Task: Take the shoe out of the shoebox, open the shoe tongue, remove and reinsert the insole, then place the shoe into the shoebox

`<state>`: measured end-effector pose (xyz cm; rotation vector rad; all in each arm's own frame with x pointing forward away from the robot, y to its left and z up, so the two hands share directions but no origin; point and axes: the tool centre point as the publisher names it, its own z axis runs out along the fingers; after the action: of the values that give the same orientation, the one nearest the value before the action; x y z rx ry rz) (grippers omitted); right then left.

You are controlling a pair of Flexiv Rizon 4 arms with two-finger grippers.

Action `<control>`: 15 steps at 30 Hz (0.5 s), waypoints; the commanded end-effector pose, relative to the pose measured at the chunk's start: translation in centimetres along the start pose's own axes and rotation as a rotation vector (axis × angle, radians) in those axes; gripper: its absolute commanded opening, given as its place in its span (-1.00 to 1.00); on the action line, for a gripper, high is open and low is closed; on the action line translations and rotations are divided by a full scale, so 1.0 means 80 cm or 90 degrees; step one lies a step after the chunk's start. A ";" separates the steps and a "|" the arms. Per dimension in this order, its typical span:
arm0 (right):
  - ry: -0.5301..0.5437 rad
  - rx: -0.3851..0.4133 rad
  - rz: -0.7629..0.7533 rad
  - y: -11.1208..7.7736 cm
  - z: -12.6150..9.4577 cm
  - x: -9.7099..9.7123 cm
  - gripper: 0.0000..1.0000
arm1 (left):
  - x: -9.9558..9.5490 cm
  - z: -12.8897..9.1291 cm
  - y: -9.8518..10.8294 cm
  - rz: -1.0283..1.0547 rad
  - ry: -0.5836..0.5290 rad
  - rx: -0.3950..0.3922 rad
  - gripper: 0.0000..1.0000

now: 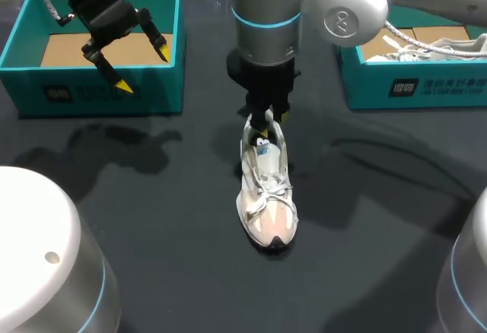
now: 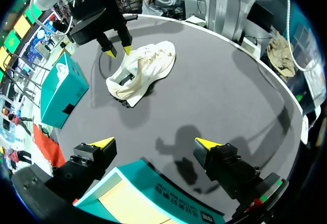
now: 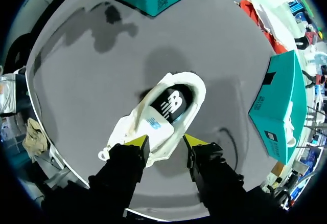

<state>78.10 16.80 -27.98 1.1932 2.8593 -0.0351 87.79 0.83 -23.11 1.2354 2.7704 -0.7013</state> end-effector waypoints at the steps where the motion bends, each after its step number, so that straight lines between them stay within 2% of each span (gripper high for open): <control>1: 0.014 -0.050 -0.442 -0.006 -0.007 -0.011 1.00 | 0.000 -0.001 0.000 0.000 0.001 -0.001 1.00; 3: 0.056 -0.093 -0.502 -0.012 -0.015 -0.017 1.00 | 0.000 -0.001 0.000 0.000 0.001 -0.001 1.00; 12: 0.056 -0.093 -0.502 -0.012 -0.015 -0.017 1.00 | 0.000 -0.001 0.000 0.000 0.001 -0.001 1.00; 14: 0.055 -0.069 -0.547 -0.001 -0.007 -0.019 1.00 | 0.000 -0.001 0.000 0.000 0.001 -0.001 1.00; 15: 0.052 -0.044 -0.538 0.005 -0.004 -0.020 1.00 | 0.000 -0.001 0.000 0.000 0.001 -0.001 1.00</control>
<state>78.73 15.93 -26.62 0.4198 3.0847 0.0924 87.79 0.83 -23.11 1.2353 2.7704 -0.7014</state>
